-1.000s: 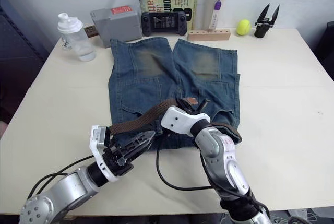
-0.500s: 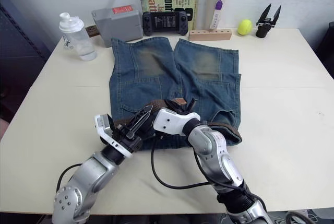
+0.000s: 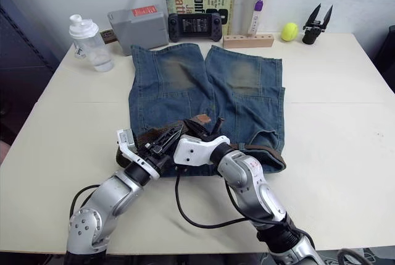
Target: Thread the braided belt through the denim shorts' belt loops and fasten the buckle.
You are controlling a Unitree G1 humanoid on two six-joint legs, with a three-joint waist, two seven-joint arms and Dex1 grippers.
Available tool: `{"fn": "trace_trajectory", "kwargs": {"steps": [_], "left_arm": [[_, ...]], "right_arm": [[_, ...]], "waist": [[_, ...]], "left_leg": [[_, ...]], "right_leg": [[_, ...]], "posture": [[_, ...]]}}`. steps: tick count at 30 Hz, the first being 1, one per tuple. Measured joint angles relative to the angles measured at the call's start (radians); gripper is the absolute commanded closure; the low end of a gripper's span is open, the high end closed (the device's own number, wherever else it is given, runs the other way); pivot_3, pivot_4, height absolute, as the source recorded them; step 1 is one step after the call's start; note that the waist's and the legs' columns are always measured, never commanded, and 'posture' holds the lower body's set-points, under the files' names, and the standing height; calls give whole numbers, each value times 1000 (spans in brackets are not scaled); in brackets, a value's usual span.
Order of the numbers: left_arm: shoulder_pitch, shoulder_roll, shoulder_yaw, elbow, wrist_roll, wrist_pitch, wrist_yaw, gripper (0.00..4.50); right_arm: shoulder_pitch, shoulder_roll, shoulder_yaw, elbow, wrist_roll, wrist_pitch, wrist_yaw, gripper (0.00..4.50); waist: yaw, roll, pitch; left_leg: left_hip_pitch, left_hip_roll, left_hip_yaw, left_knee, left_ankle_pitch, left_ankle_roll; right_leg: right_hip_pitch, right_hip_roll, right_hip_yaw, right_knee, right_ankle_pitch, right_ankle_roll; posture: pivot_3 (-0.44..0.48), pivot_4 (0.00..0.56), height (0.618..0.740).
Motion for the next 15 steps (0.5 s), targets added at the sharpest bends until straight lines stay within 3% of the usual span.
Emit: {"fn": "trace_trajectory", "kwargs": {"steps": [1,10,12,13,15], "left_arm": [[-1,0,2,0,-1,3,0,4451],[-5,9,17,0,-6,24,-10,4451],[-7,19,22,0,-9,31,-20,4500],[-7,26,26,0,-6,37,-34,4500],[-7,83,26,-6,31,69,-91,4500]], "right_arm": [[0,0,0,3,0,0,0,4500],[0,-2,1,3,2,-8,0,4500],[0,-2,1,3,5,-13,0,3638],[0,0,0,3,15,-16,3,3541],[0,5,-9,3,54,-11,16,2489]], "waist": [[0,0,0],[0,0,0],[0,0,0],[0,0,0],[-1,0,0]], "left_leg": [[0,0,0,0,0,0],[0,0,0,0,0,0],[0,0,0,0,0,0],[0,0,0,0,0,0],[0,0,0,-1,0,-1]], "right_leg": [[0,0,0,0,0,0],[0,0,0,0,0,0],[0,0,0,0,0,0],[0,0,0,0,0,0],[0,1,0,-1,0,0]], "posture": [[0,150,731],[0,150,731],[0,150,731],[0,150,731],[0,150,731]]}}
